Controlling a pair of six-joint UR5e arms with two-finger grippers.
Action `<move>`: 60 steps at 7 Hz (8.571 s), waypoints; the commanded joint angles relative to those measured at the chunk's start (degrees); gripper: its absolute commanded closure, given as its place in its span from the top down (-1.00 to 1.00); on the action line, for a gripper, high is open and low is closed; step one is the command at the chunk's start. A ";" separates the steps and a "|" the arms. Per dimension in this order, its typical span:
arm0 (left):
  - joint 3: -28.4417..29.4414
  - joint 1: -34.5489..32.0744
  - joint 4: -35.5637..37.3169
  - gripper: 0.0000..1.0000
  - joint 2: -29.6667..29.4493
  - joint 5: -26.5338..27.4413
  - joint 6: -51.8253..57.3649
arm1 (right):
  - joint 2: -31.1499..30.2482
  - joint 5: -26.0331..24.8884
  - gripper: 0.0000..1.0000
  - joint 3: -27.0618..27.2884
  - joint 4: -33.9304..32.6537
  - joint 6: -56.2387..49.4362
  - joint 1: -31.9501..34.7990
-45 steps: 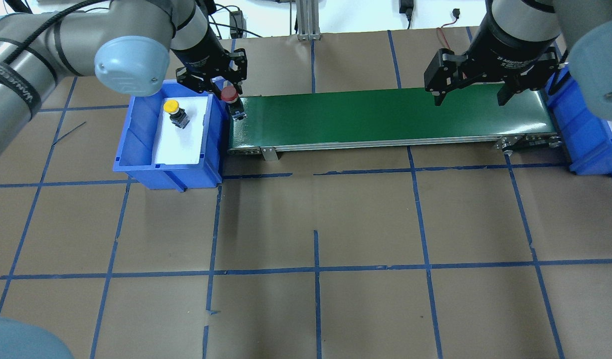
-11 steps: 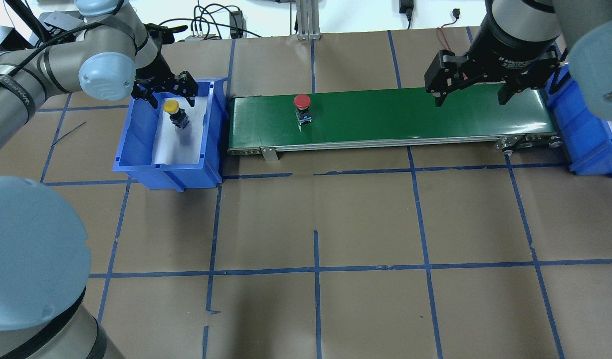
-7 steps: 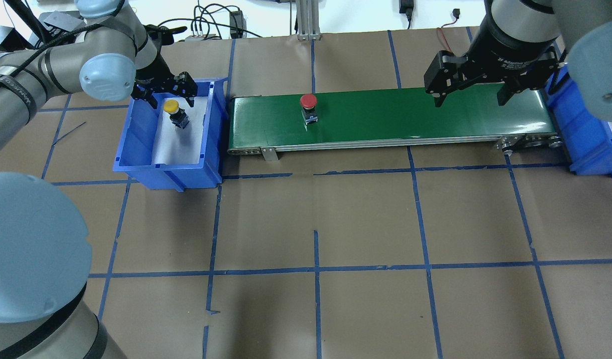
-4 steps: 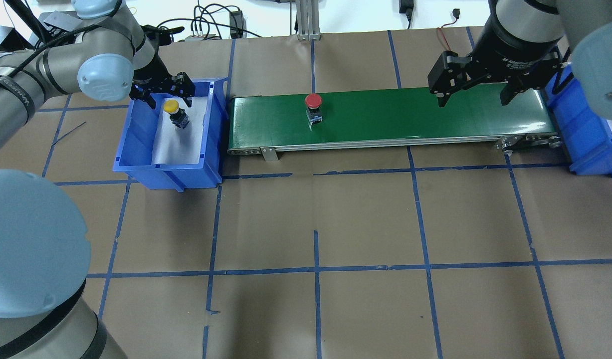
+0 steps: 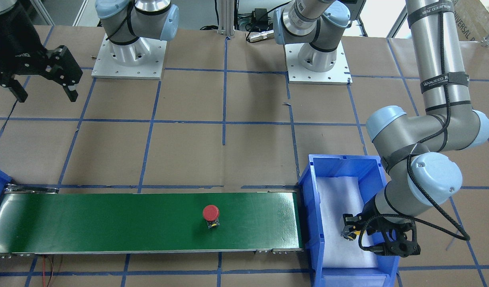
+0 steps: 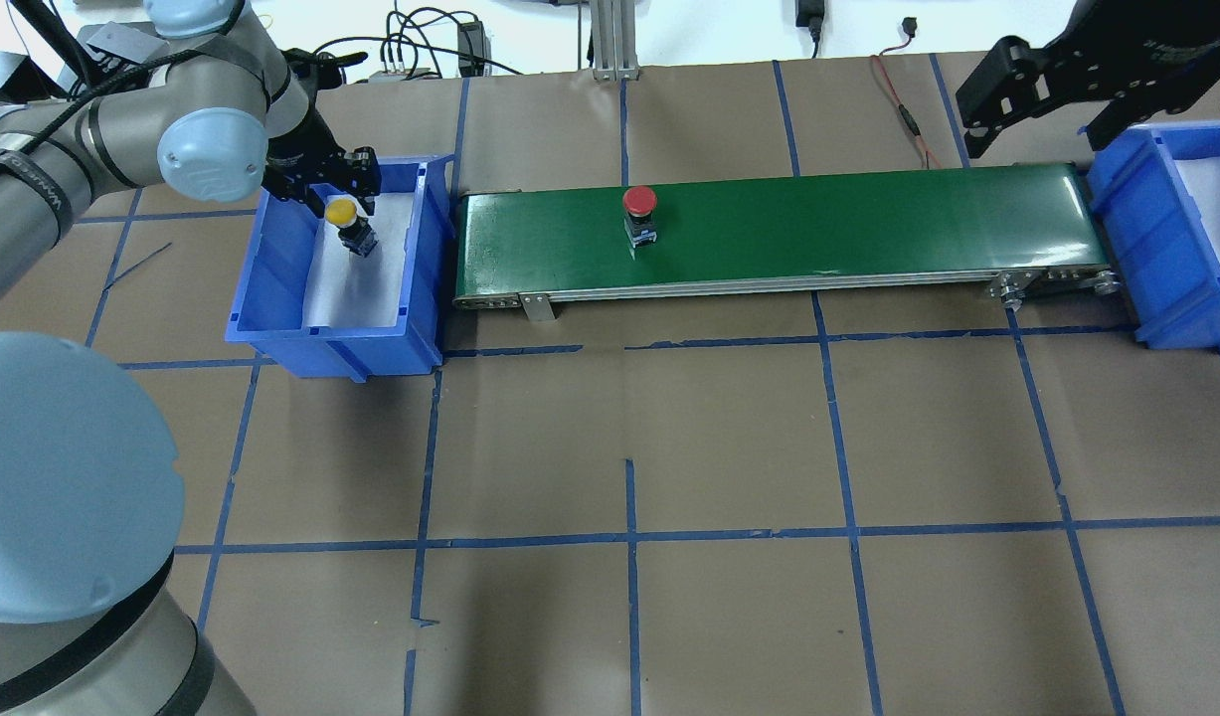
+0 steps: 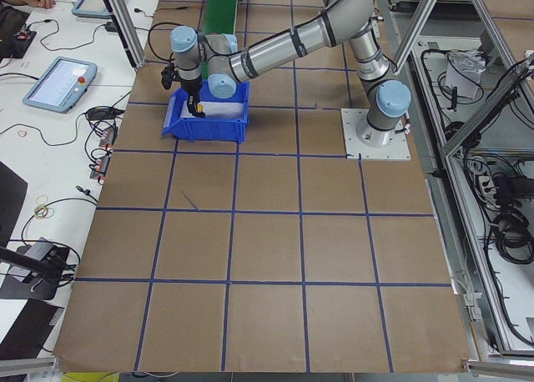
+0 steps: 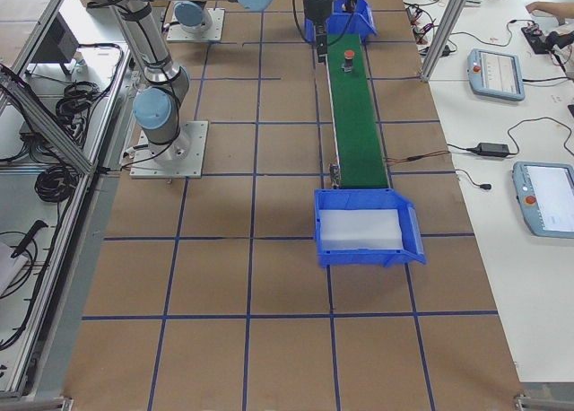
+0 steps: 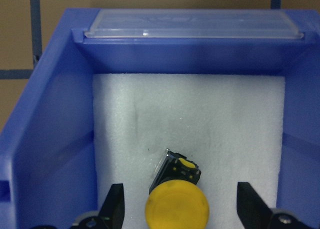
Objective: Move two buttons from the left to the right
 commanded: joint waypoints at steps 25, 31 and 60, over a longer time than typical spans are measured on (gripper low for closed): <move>4.49 -14.82 -10.67 1.00 9.06 4.19 -12.29 | 30.13 -4.67 0.95 -4.92 -17.90 -92.75 -6.61; -4.75 -6.36 -11.94 1.00 19.21 4.11 -4.33 | 29.52 0.69 0.99 -0.88 -23.54 -99.62 -6.61; 31.88 -6.88 -34.44 1.00 0.50 3.05 7.27 | 30.13 -0.89 0.98 1.32 -28.12 -96.45 -6.61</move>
